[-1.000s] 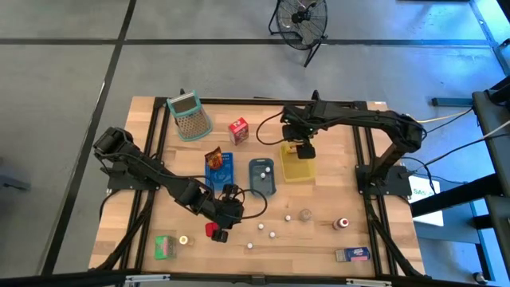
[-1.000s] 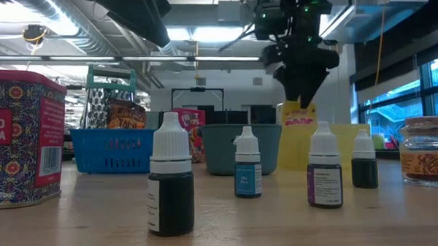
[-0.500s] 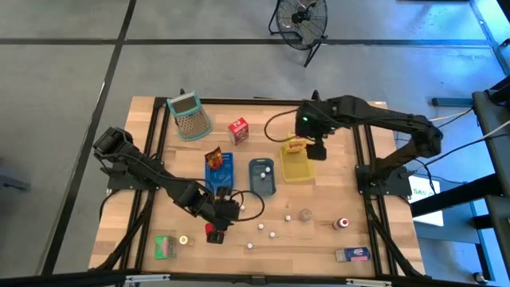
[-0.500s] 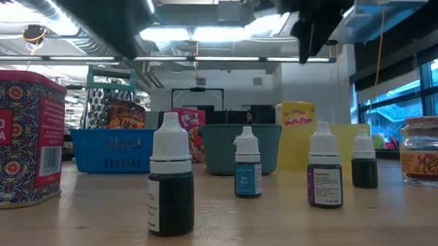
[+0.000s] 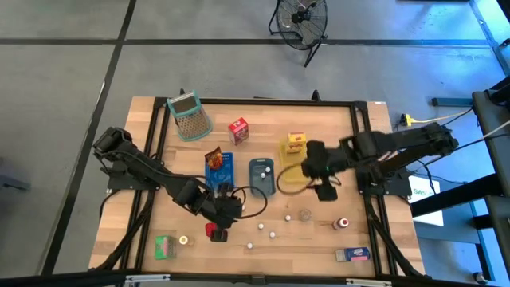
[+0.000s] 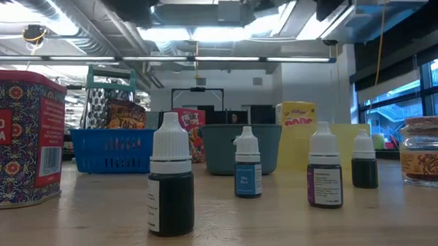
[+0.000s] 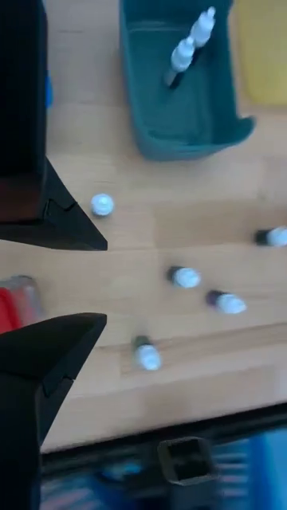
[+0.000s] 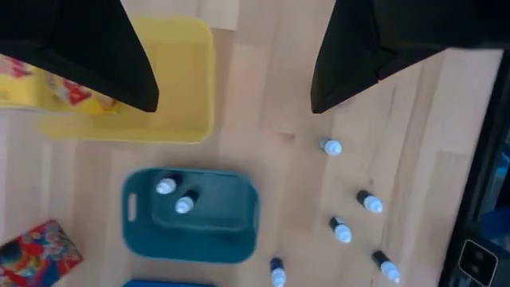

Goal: Pick & Place Kitchen Items
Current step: Put the red seasoning can into the blue bin

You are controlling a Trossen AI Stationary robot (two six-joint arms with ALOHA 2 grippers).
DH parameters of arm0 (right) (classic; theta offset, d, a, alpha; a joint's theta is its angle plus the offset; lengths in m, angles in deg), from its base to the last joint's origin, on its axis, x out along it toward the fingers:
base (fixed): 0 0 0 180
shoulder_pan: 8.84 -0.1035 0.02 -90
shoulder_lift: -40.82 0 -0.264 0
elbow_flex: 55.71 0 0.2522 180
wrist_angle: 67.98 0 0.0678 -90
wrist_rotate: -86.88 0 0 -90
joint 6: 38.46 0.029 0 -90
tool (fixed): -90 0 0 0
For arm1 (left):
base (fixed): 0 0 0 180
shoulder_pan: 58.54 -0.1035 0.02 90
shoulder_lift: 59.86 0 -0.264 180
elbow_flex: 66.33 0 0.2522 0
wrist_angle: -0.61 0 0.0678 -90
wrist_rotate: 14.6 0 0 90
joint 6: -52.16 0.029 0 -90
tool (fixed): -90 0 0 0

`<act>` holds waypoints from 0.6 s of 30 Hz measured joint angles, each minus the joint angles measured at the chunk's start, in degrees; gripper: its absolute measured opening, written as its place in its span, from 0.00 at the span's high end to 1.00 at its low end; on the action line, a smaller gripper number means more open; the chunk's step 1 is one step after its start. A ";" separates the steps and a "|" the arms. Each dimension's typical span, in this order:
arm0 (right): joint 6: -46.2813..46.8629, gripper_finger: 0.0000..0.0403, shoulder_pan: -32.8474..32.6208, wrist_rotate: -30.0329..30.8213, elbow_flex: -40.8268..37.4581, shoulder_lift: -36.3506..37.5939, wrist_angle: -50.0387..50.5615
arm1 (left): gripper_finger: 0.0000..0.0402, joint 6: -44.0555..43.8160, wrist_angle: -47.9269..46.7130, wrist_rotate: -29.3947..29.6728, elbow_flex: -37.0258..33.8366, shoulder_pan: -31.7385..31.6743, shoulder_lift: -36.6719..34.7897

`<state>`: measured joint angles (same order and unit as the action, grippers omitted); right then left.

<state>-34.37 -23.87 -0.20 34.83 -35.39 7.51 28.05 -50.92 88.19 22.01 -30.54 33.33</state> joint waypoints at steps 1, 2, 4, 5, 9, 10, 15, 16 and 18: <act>1.28 0.17 -1.53 1.18 -1.40 0.02 -1.61 | 0.67 -0.81 0.55 1.06 0.06 -0.01 0.00; 2.73 0.17 -3.05 2.63 -2.96 0.02 -3.55 | 0.67 -1.10 0.65 2.24 0.07 -0.02 0.00; 4.74 0.17 -6.04 6.34 -5.81 -0.04 -5.81 | 0.67 -1.59 0.29 5.31 0.07 -0.18 0.00; 5.74 0.17 -7.32 8.53 -6.83 -0.04 -6.44 | 0.67 -1.65 0.35 6.82 0.07 -0.31 0.00; 9.04 0.17 -11.63 18.11 -8.16 -0.04 -5.74 | 0.67 -0.81 -0.07 9.48 0.28 -0.85 0.00; 9.79 0.17 -12.53 20.26 -8.16 -0.04 -5.93 | 0.67 -0.82 -0.37 9.73 0.58 -1.06 0.00; 10.73 0.17 -16.30 25.19 -8.16 -0.02 -7.02 | 0.67 -1.11 -1.24 12.30 2.53 -2.02 0.00; 10.94 0.17 -16.83 25.66 -8.16 -0.02 -7.07 | 0.67 -1.20 -1.26 12.95 2.77 -2.02 0.00; 11.55 0.17 -17.74 26.92 -8.16 -0.02 -7.34 | 0.67 -1.54 -1.41 14.14 2.95 -1.94 0.00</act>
<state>-22.81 -41.61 26.73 26.67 -35.41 0.17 26.51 -52.33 102.33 24.97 -32.48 33.33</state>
